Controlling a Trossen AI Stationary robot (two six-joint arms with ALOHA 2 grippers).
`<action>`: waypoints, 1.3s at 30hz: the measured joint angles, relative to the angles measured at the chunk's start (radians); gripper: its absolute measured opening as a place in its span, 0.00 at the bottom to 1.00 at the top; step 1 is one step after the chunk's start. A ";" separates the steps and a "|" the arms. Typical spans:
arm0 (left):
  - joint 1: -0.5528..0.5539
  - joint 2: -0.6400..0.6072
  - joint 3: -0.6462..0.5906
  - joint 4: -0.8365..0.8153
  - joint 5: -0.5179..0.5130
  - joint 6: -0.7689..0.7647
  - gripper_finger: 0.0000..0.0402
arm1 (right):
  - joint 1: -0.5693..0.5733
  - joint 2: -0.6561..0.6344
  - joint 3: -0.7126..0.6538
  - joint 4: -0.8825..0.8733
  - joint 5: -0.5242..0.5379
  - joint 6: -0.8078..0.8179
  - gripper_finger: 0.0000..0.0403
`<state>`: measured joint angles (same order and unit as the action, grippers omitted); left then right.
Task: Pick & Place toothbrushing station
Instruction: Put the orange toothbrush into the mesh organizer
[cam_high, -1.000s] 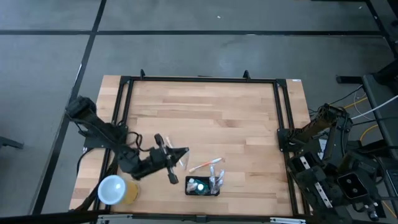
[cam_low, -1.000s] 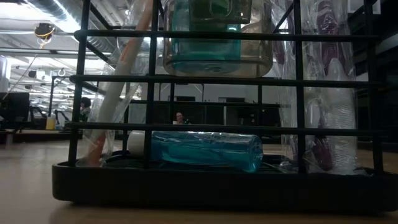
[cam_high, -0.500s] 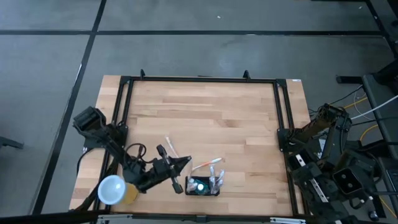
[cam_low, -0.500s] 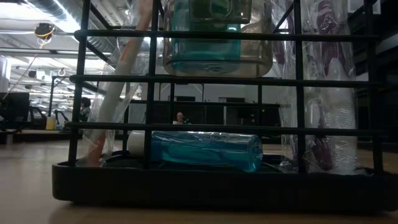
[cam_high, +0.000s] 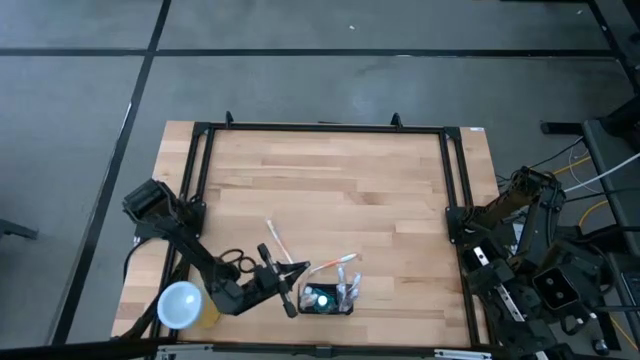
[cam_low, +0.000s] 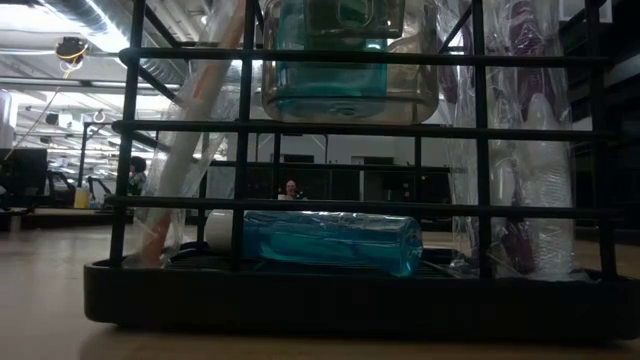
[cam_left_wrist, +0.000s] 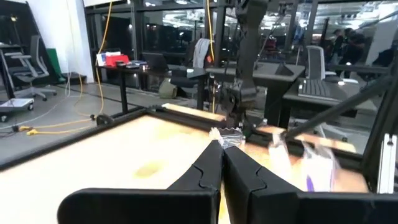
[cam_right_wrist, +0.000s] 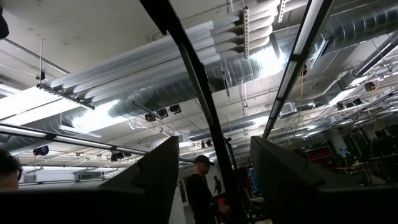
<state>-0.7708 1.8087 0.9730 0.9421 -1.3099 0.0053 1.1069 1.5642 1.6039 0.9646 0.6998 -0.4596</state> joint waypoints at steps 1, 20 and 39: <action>0.000 0.016 0.000 0.001 0.000 -0.017 0.00 | 0.000 0.000 0.000 0.000 0.000 0.003 0.50; 0.000 0.071 -0.001 0.022 -0.019 -0.177 0.44 | 0.003 0.000 0.000 -0.026 0.000 0.007 0.50; -0.007 0.011 -0.005 -0.115 0.028 -0.341 0.60 | 0.010 0.000 0.000 -0.041 -0.008 0.034 0.50</action>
<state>-0.7777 1.8197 0.9680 0.8268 -1.2820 -0.3357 1.1166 1.5642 1.6039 0.9236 0.6914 -0.4259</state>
